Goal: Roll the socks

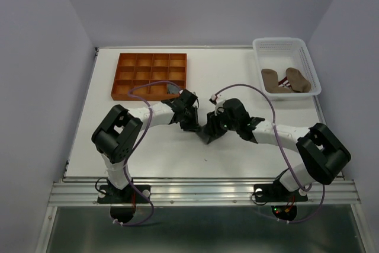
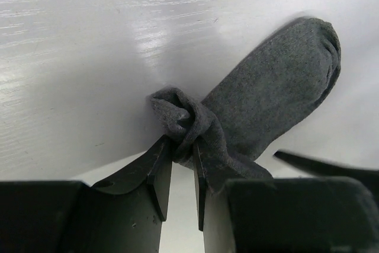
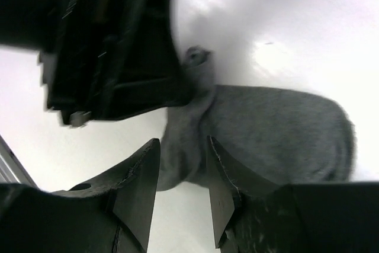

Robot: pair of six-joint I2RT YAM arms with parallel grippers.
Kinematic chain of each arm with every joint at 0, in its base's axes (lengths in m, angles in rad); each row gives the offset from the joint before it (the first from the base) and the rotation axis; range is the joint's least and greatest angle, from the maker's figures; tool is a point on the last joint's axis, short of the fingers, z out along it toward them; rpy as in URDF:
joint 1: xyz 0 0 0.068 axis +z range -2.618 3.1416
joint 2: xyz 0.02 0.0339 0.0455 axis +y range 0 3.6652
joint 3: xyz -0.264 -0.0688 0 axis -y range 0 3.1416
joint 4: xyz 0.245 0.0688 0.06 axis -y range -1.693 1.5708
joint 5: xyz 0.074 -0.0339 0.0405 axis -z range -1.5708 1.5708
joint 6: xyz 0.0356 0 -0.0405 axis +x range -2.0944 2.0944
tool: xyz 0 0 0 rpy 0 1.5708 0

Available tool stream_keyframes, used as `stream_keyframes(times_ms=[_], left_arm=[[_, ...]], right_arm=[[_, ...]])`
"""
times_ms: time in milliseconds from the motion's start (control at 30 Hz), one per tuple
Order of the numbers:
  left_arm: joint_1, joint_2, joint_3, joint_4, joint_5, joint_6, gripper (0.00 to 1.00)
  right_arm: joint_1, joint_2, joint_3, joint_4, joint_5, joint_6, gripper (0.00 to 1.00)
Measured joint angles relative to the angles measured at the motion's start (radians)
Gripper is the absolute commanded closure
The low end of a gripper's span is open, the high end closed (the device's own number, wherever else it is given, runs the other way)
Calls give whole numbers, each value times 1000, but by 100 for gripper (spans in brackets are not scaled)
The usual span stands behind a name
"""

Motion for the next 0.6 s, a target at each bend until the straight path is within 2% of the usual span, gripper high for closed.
stream_keyframes(times_ms=[200, 600], left_arm=[[-1, 0, 6, -13, -12, 0, 69], [-6, 0, 17, -34, -22, 3, 69]], right_arm=[[153, -3, 7, -47, 125, -82, 57], [223, 27, 60, -65, 319, -169, 57]])
